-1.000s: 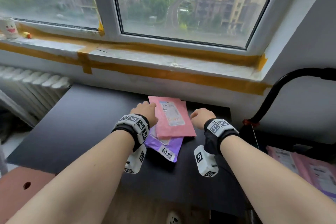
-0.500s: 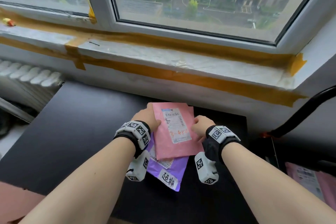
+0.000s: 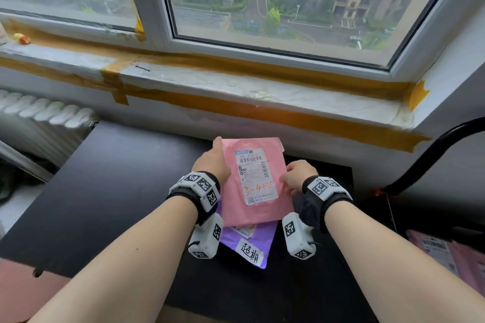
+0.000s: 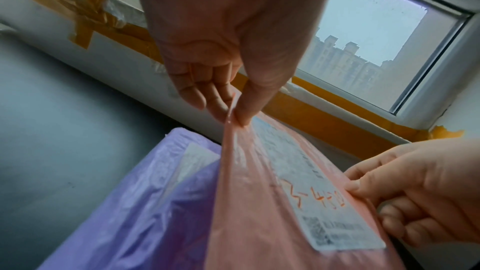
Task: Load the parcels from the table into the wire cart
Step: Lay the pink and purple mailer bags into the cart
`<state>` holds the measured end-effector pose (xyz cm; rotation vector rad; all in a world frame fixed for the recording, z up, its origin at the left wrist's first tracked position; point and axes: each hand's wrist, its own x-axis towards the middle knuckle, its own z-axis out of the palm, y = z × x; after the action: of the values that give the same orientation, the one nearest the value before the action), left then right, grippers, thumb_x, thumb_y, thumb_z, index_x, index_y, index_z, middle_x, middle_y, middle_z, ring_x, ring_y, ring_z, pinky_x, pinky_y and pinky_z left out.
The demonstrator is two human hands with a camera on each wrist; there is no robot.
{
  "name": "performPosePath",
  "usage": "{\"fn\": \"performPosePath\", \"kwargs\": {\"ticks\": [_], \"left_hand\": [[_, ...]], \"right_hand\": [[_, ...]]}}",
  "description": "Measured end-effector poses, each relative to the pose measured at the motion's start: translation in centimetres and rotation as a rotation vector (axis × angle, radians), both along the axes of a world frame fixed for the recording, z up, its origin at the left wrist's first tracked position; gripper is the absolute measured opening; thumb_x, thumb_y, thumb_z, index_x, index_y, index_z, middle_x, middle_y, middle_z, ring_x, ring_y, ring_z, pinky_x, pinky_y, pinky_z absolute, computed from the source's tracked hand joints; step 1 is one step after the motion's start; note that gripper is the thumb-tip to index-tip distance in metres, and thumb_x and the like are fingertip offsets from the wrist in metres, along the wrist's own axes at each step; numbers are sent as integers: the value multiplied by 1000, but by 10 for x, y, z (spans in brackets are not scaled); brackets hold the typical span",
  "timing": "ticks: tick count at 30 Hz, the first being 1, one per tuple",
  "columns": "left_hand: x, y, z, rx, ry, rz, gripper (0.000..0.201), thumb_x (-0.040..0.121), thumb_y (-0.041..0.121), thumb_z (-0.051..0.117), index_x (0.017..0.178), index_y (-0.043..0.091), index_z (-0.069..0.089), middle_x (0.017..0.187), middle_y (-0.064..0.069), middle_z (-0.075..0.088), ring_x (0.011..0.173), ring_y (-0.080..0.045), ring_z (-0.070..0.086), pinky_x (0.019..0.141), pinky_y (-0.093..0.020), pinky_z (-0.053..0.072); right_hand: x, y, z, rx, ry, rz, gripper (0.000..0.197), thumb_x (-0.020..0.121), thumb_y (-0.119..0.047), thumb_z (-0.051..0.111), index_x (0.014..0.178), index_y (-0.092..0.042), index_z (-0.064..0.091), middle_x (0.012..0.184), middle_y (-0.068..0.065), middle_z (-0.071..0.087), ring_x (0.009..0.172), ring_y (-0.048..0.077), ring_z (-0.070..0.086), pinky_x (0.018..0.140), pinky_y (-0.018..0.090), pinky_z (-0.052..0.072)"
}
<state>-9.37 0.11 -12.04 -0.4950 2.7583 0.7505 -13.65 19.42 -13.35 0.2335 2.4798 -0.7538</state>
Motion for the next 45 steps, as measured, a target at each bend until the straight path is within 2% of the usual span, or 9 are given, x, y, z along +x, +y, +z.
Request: {"fn": "performPosePath", "kwargs": {"ticks": [6, 10, 14, 19, 22, 28, 34, 38, 45], "left_hand": [[21, -2, 26, 31, 109, -55, 77, 86, 5, 47, 151, 23, 10, 120, -13, 61, 106, -31, 59, 84, -37, 47], [40, 5, 40, 67, 216, -126, 64, 85, 6, 47, 142, 27, 27, 109, -11, 62, 95, -30, 60, 80, -38, 50], [64, 15, 46, 108, 253, -199, 60, 84, 6, 48, 137, 29, 32, 104, -9, 63, 88, -28, 60, 74, -37, 51], [98, 36, 43, 161, 256, -251, 61, 86, 7, 47, 143, 19, 26, 117, -12, 60, 101, -32, 59, 76, -34, 45], [118, 54, 38, 196, 233, -288, 66, 88, 5, 48, 148, 16, 22, 119, -14, 60, 104, -32, 60, 82, -36, 47], [145, 90, 34, 202, 191, -435, 52, 87, 5, 46, 137, 15, 35, 124, -14, 56, 109, -32, 57, 87, -37, 44], [152, 136, 40, 168, 210, -545, 45, 91, 10, 45, 135, 11, 42, 129, -13, 55, 115, -30, 55, 96, -39, 45], [155, 173, 38, 167, 216, -590, 41, 92, 15, 44, 133, 16, 50, 131, -8, 55, 116, -26, 55, 99, -38, 44], [172, 266, 29, 146, 178, -655, 39, 92, 13, 46, 130, 17, 53, 128, -6, 58, 114, -25, 56, 95, -33, 44]], "right_hand": [[27, 4, 29, -17, 90, -60, 18, 87, -6, 50, 77, -20, 58, 58, 2, 60, 47, 17, 56, 49, 22, 47], [55, 11, 44, -41, 165, -120, 18, 87, -4, 47, 82, -17, 58, 56, 4, 61, 47, 18, 58, 60, 28, 54], [93, 20, 56, -45, 247, -195, 18, 89, -6, 42, 86, -15, 58, 59, 4, 60, 47, 17, 56, 51, 24, 49], [147, 36, 56, -34, 317, -327, 18, 86, -11, 42, 77, -19, 55, 83, 8, 64, 79, 31, 66, 74, 36, 56], [181, 49, 53, -3, 337, -394, 18, 86, -12, 43, 74, -21, 52, 86, 8, 65, 87, 31, 67, 79, 36, 55], [230, 84, 55, 31, 321, -480, 18, 87, -13, 42, 86, -20, 59, 92, 7, 67, 91, 32, 66, 84, 42, 55], [253, 121, 61, 75, 354, -551, 22, 90, -12, 40, 100, -18, 59, 101, 9, 67, 91, 31, 66, 82, 39, 55], [265, 152, 60, 81, 360, -600, 19, 92, -13, 40, 102, -22, 53, 95, 8, 65, 92, 31, 65, 84, 43, 54], [292, 242, 39, 47, 304, -682, 27, 92, -13, 42, 115, -17, 55, 104, 13, 67, 94, 34, 66, 85, 46, 55]]}}
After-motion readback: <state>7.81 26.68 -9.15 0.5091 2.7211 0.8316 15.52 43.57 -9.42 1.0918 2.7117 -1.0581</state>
